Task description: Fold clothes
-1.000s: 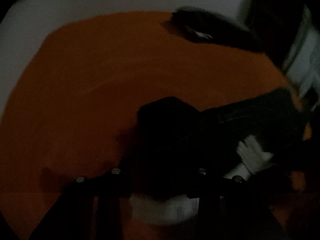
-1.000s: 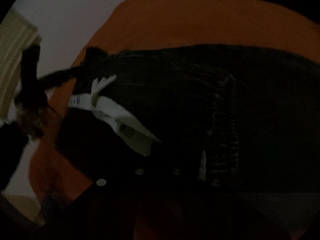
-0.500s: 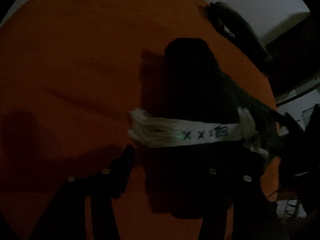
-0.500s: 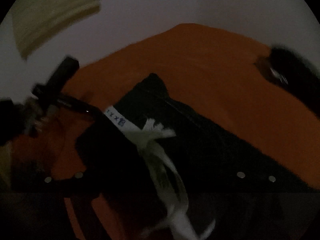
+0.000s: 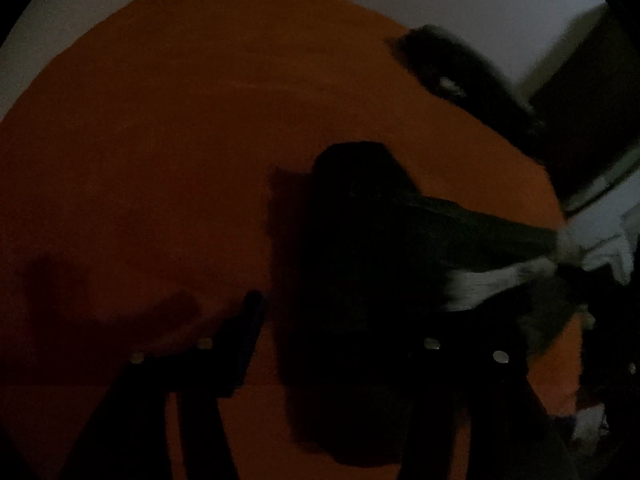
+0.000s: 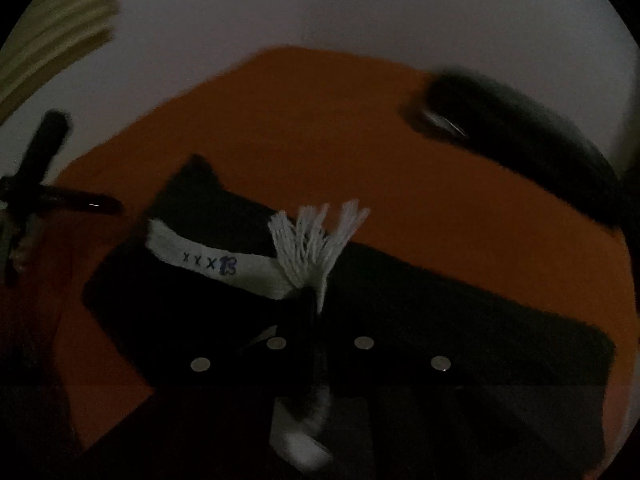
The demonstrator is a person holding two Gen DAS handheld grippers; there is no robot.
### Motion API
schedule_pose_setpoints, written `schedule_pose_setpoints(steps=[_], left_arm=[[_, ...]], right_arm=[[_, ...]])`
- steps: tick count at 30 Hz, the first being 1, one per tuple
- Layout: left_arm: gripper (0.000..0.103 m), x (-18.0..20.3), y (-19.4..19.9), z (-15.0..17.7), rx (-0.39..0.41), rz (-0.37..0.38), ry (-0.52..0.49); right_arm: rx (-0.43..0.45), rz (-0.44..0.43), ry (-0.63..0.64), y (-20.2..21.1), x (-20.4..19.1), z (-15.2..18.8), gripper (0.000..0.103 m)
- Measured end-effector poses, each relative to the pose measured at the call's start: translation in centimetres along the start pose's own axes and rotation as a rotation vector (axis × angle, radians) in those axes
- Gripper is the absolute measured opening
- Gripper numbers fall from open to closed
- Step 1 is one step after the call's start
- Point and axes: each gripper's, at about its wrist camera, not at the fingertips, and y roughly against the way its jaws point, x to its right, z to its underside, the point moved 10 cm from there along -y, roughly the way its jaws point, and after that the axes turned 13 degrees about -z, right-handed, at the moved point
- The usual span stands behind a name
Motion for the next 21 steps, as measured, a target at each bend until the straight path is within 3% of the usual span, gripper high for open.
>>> schedule_pose_setpoints(steps=[3,5,8,11,14,17,19,21], left_arm=[[0.058,0.4,-0.1,-0.2,0.013,0.053,0.072],[0.058,1.4,0.1,0.6,-0.02,0.08,0.04],[0.058,2.0,0.0,0.6,-0.008,0.051,-0.031],[0.058,1.6,0.8,-1.1,0.063,0.023,-0.044],[0.058,1.4,1.0,-4.2,0.1,0.055,-0.001],[0.058,1.7,-0.5,-6.7,0.083,0.069,-0.019],[0.058,1.8,-1.5,-8.0,0.071,0.066,-0.043],[0.058,1.7,-2.3,-8.9,0.047,0.043,-0.063]], right_arm=[[-0.031,0.113,-0.147,1.5,5.4,1.9,0.004],[-0.063,0.167,-0.262,2.1,8.4,4.3,0.006],[-0.164,0.185,-0.386,2.0,11.0,8.7,0.018],[-0.185,0.209,-0.414,2.9,12.7,10.1,0.019],[-0.125,0.253,-0.333,4.7,13.0,7.2,0.019],[-0.041,0.166,-0.174,4.8,9.9,1.0,0.022],[-0.006,0.063,-0.063,3.9,6.8,-3.3,0.033],[-0.07,-0.161,0.037,0.1,1.5,-6.6,0.059]])
